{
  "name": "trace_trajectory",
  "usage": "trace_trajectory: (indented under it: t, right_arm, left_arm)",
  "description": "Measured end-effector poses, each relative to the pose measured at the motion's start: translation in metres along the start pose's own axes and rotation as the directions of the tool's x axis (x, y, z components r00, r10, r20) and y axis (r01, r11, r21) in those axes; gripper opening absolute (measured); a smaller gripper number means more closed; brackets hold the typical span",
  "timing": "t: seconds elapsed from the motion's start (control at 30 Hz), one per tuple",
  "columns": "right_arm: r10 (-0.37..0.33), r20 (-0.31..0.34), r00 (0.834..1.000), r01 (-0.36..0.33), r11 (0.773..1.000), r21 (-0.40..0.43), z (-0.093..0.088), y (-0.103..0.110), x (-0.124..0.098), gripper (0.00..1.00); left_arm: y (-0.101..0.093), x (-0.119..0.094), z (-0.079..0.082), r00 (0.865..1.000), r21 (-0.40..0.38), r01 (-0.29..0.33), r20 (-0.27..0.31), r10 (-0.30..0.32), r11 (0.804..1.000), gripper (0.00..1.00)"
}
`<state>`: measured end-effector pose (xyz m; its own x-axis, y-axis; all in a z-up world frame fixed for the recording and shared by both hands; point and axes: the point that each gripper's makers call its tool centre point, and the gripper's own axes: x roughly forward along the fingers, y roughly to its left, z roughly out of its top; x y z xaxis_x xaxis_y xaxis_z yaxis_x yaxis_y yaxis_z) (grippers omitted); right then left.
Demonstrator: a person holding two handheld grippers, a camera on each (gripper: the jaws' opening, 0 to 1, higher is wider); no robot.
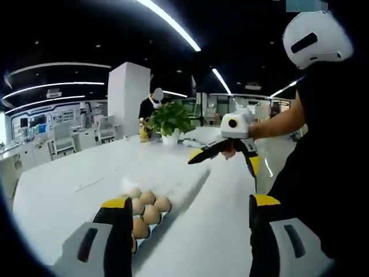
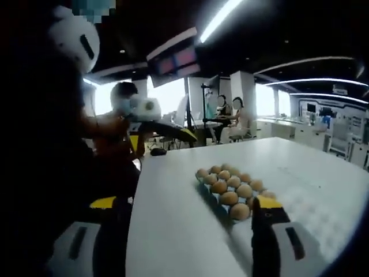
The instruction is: Place the egg into an empty slot of the egg tray after lifting it from the table, then release the egg inside the slot.
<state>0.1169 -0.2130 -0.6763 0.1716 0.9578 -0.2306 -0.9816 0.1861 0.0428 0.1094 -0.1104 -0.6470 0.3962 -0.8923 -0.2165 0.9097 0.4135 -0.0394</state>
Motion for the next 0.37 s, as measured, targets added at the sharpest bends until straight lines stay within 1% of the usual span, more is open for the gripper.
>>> trace_trajectory:
  t: [0.1, 0.37]
  right_arm:
    - [0.0, 0.005, 1.0, 0.0, 1.0, 0.001, -0.0006, 0.0026, -0.0023, 0.98]
    - [-0.011, -0.004, 1.0, 0.011, 1.0, 0.002, -0.0033, 0.004, -0.0092, 0.97]
  left_arm:
    - [-0.0022, 0.0032, -0.0023, 1.0, 0.01, -0.001, -0.013, 0.001, 1.0, 0.84]
    - [-0.0059, 0.0053, 0.0005, 1.0, 0.017, -0.013, 0.011, 0.013, 1.0, 0.8]
